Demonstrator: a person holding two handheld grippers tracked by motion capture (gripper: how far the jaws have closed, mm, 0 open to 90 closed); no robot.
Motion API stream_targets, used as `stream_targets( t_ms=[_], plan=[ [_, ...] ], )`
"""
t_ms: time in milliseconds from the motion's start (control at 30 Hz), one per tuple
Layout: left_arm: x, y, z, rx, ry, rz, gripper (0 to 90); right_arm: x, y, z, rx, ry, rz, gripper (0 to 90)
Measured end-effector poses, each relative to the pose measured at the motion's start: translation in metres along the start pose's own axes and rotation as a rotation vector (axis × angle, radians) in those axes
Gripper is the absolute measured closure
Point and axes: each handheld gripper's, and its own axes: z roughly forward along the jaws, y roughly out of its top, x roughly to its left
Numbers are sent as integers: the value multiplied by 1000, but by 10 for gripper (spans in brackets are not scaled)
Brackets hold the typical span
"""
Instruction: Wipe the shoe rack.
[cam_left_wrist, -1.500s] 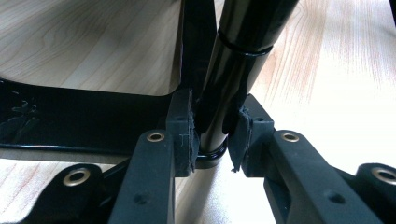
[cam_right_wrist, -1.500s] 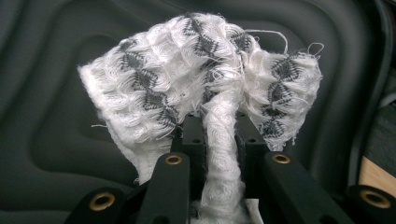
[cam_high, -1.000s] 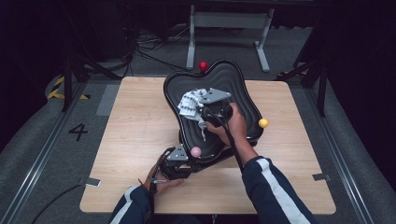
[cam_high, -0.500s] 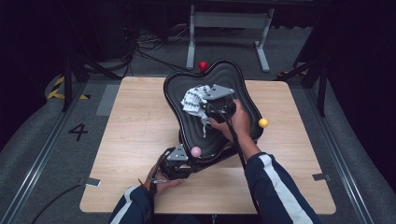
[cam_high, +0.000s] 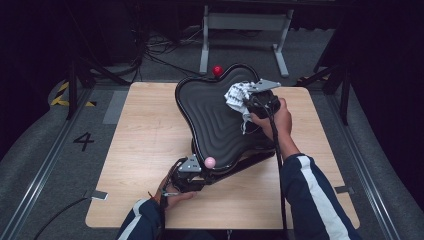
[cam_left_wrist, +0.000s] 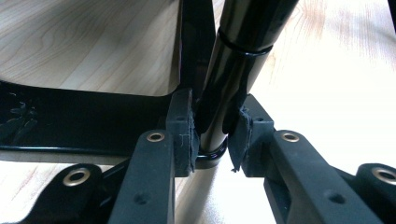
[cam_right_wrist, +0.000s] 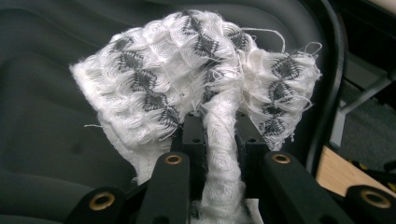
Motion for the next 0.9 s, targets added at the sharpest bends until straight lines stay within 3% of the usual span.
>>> stream_targets(
  t_ms=[33, 133, 167, 200, 500, 600, 700, 767, 900],
  plan=[
    [0, 0, 0, -1, -3, 0, 712, -8, -4, 0, 2, -21, 15, 783],
    [0, 0, 0, -1, 0, 1, 712, -14, -5, 0, 14, -33, 19, 783],
    [0, 0, 0, -1, -3, -1, 712, -20, -9, 0, 5, -19, 56, 781],
    [0, 0, 0, -1, -1, -1, 712, -23, -9, 0, 16, -36, 53, 782],
    [0, 0, 0, 2, -5, -3, 711, -24, -10, 0, 19, -41, 53, 788],
    [1, 0, 0, 5, -8, -2, 711, -21, -9, -1, 5, -1, 47, 787],
    [1, 0, 0, 4, -8, -2, 711, -14, -8, -1, 3, 2, 23, 788],
    [0, 0, 0, 3, -8, -2, 711, -4, -4, -1, -10, 39, 7, 788],
    [1, 0, 0, 4, -10, -1, 711, 16, 3, -2, -18, 60, -56, 788]
  ],
)
